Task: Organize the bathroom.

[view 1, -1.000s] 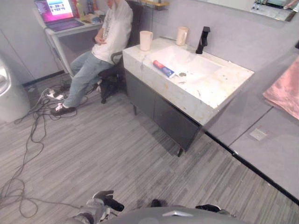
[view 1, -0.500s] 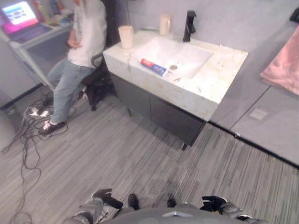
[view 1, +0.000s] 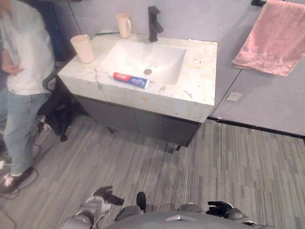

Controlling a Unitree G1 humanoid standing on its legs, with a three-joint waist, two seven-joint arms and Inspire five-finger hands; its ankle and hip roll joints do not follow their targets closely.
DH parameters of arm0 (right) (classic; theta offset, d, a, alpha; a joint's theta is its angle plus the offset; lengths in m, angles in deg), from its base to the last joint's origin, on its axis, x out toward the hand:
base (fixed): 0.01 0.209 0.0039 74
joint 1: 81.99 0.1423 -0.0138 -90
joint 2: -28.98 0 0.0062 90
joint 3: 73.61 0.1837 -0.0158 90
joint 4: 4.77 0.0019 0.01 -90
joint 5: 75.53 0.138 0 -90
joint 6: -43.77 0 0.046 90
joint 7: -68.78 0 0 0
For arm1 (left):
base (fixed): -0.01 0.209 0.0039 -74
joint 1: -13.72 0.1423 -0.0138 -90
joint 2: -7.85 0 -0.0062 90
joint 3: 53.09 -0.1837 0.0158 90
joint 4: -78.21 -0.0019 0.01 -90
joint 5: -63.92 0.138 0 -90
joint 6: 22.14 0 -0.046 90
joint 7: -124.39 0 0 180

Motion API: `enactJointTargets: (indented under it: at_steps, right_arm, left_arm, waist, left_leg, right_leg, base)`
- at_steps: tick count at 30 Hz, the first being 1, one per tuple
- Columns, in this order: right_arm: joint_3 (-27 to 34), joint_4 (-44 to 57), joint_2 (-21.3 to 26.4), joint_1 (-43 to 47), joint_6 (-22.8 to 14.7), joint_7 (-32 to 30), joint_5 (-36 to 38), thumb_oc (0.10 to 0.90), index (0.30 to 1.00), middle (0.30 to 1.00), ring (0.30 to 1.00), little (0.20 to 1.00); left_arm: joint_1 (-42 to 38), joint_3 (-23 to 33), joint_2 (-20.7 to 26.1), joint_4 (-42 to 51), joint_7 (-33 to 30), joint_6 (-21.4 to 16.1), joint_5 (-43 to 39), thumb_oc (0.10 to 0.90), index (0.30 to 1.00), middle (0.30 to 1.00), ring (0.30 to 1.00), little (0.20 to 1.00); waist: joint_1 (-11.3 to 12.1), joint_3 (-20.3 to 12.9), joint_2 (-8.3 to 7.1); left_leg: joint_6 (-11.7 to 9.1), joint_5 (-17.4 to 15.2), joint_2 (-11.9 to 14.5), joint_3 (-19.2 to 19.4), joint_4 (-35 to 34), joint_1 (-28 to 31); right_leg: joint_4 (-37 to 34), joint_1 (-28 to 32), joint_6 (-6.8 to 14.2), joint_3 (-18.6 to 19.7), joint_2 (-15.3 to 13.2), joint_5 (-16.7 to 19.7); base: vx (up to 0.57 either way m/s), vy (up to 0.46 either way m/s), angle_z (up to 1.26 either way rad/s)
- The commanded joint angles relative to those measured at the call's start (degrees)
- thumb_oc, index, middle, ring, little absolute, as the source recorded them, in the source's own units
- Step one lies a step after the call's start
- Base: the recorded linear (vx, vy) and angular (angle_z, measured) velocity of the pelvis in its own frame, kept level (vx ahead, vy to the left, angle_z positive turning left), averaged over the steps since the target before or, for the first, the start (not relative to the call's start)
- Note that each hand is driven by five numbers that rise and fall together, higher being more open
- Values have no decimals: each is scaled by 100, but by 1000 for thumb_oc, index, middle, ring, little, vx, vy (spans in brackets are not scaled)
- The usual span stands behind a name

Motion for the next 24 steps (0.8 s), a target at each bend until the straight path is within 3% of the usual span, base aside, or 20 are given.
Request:
enactJointTargets:
  at_steps: [1,2,3,4,5,7,9,10,11,13,17,20,24]
  right_arm:
    - [-144,95,41,-72,-116,51,79,800,900,900,900,900]
    - [-152,95,45,-73,-128,60,62,800,900,900,900,900]
    - [-161,87,36,-60,-141,80,26,800,900,900,900,900]
    - [-186,68,-20,-43,-154,63,52,800,900,900,900,900]
    - [-231,86,-61,-37,-141,41,82,800,900,900,900,900]
    - [-290,114,-78,-51,-150,66,70,800,900,900,900,900]
    - [-342,91,-83,-52,-187,126,53,800,900,900,900,900]
    - [-342,91,-83,-52,-187,126,53,800,900,900,900,900]
    - [-305,71,-59,-21,-75,130,154,800,900,900,900,900]
    - [-292,10,-42,9,-31,62,283,800,900,900,900,900]
    - [-202,55,2,-54,49,-103,447,800,900,900,900,900]
    - [-173,134,20,-115,63,-119,387,800,900,900,900,900]
    - [-95,122,2,-122,66,-131,520,800,900,900,900,900]
  left_arm:
    - [126,-103,92,-136,-58,123,-37,800,900,900,900,900]
    - [127,-97,94,-136,-37,133,-50,800,900,900,900,900]
    - [119,-99,99,-142,-14,118,-18,800,900,900,900,900]
    - [145,-126,128,-121,1,57,33,800,900,900,900,900]
    - [159,-161,143,-89,-22,55,-17,800,900,900,900,900]
    - [239,-144,132,-44,-114,0,-33,800,900,900,900,900]
    - [319,-152,113,22,-242,-78,35,800,900,900,900,900]
    - [319,-152,113,22,-242,-78,35,800,900,900,900,900]
    - [219,-175,89,64,-273,-14,107,800,900,900,900,900]
    - [121,-242,68,62,-238,18,92,800,900,900,900,900]
    - [-14,-244,-7,31,-199,67,50,800,900,900,900,900]
    - [-48,-213,-23,13,-169,62,45,800,900,900,900,900]
    - [-67,-292,-67,-75,-125,50,136,800,900,900,900,900]
  waist:
    - [-31,-298,92]
    - [-37,-282,96]
    - [-16,-250,70]
    - [29,-190,34]
    - [70,-178,-58]
    - [93,-155,-202]
    - [63,-107,-321]
    - [63,-107,-321]
    - [-6,-168,-323]
    - [-25,-279,-320]
    - [-125,-392,-335]
    - [-185,-445,-357]
    - [-318,-532,-329]
  left_leg:
    - [103,-579,-126,-120,700,-460]
    - [105,-586,-130,-109,694,-426]
    - [90,-567,-175,-49,676,-335]
    - [75,-563,-187,1,576,-173]
    - [68,-595,-243,60,547,-109]
    - [39,-705,-368,187,428,87]
    - [99,-946,-513,169,465,298]
    - [99,-946,-513,169,465,298]
    - [139,-1009,-572,-90,503,420]
    - [108,-1107,-588,-163,738,379]
    - [12,-1132,-512,14,1483,232]
    - [-44,-1119,-301,193,1704,137]
    - [-133,-1128,201,391,1124,402]
  right_leg:
    - [1482,-949,107,-401,-93,1111]
    - [1503,-1003,98,-416,-95,1111]
    - [952,-979,94,-628,-129,1000]
    - [58,-811,106,-893,-91,653]
    - [-946,-670,145,-1131,-70,569]
    - [-1838,-701,275,-1447,82,865]
    - [-1915,-1030,364,-1515,233,1225]
    - [-1915,-1030,364,-1515,233,1225]
    - [-2069,-898,162,-1185,409,1162]
    - [-2072,-758,53,-1165,433,1051]
    - [-2168,-458,-67,-1103,433,913]
    - [-2175,-333,-99,-1033,400,803]
    - [-2155,-285,-76,-929,341,685]
  base:
    - [215,222,-10]
    - [226,151,-15]
    - [321,74,-14]
    - [389,12,-22]
    - [329,-38,-19]
    - [251,-34,-20]
    - [242,-8,-27]
    - [326,-16,-23]
    - [216,-10,2]
    - [277,13,67]
    - [183,38,65]
    - [110,41,14]
    - [85,77,24]
